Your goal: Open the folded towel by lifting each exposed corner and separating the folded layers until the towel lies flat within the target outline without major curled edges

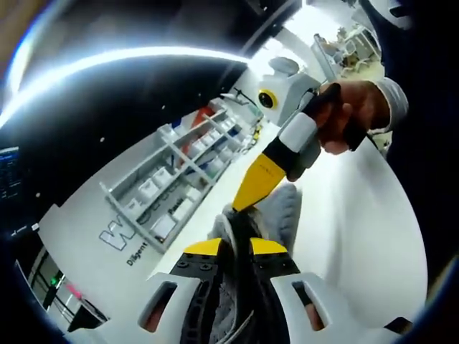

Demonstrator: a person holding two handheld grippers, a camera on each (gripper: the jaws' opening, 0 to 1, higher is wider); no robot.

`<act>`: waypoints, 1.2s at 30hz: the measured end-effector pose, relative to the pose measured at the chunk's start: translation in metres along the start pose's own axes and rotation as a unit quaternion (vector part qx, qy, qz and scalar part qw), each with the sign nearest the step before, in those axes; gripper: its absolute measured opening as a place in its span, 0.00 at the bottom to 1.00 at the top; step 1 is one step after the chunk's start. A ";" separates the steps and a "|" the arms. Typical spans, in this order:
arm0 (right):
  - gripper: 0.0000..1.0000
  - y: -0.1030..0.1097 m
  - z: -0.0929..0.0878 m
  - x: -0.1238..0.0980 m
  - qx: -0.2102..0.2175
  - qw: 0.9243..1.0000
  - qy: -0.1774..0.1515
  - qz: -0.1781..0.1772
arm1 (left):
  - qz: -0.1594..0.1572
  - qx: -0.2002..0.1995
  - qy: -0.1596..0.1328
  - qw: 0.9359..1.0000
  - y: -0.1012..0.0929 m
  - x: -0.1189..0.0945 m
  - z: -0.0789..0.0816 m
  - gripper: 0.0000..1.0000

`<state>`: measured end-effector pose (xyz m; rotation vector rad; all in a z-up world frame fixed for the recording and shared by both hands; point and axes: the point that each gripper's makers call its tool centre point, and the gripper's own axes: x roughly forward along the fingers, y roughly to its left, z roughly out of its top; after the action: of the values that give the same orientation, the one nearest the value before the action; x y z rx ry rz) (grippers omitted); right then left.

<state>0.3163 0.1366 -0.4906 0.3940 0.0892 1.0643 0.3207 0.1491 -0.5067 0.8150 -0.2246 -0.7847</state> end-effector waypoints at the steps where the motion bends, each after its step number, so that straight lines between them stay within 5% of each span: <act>1: 0.00 0.002 0.000 0.000 0.002 1.000 -0.001 0.005 | -0.001 -0.002 -0.002 1.000 0.000 0.000 0.000 0.12; 9: 0.00 0.013 0.001 0.001 0.028 0.999 -0.003 0.039 | -0.010 -0.019 -0.026 0.999 -0.004 -0.001 0.008 0.15; 14: 0.00 0.019 0.003 0.000 0.036 0.998 -0.006 0.055 | -0.016 -0.034 -0.046 0.998 -0.006 0.000 0.012 0.05; 27: 0.00 0.015 0.002 -0.003 0.022 0.999 -0.002 0.043 | 0.002 -0.037 -0.037 0.999 0.003 -0.003 0.008 0.03; 36: 0.10 0.015 -0.005 -0.002 0.002 0.999 0.009 0.037 | 0.019 -0.037 -0.036 0.999 0.010 -0.008 0.008 0.03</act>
<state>0.3012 0.1422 -0.4897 0.3938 0.0944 1.1414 0.3174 0.1546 -0.4932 0.7124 -0.2729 -0.7819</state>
